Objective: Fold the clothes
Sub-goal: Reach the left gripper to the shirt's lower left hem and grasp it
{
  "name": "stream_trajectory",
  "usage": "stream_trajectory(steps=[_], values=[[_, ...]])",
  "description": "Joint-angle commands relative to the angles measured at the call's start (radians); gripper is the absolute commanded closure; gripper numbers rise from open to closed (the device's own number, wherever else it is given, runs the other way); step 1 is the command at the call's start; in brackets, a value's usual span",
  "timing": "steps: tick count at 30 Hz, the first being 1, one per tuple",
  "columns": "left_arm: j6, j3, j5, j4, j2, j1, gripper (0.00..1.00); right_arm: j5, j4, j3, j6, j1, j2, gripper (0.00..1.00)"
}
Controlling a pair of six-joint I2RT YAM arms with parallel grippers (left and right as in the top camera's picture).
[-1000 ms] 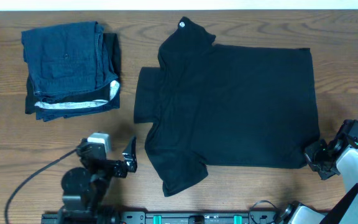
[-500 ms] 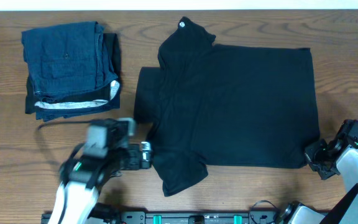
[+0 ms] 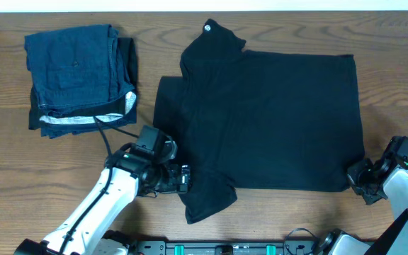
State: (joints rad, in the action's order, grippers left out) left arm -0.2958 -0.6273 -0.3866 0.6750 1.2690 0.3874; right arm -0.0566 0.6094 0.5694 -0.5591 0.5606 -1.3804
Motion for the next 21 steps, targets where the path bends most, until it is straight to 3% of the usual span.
stream_trajectory(steps=[1,7,16,21], values=[[-0.028,-0.023,-0.002,-0.045,-0.001,0.05,0.02,-0.004,-0.001,-0.02,-0.012,0.006,-0.007,0.99],[-0.029,-0.023,-0.023,-0.074,-0.001,0.064,0.02,-0.004,-0.001,-0.02,-0.012,0.006,-0.007,0.99],[-0.251,-0.022,-0.028,-0.029,-0.001,0.151,0.0,-0.004,-0.002,-0.02,-0.012,0.006,-0.007,0.99],[-0.368,-0.019,0.032,-0.007,-0.001,0.245,0.04,-0.004,0.001,-0.02,-0.012,0.006,-0.007,0.99]])
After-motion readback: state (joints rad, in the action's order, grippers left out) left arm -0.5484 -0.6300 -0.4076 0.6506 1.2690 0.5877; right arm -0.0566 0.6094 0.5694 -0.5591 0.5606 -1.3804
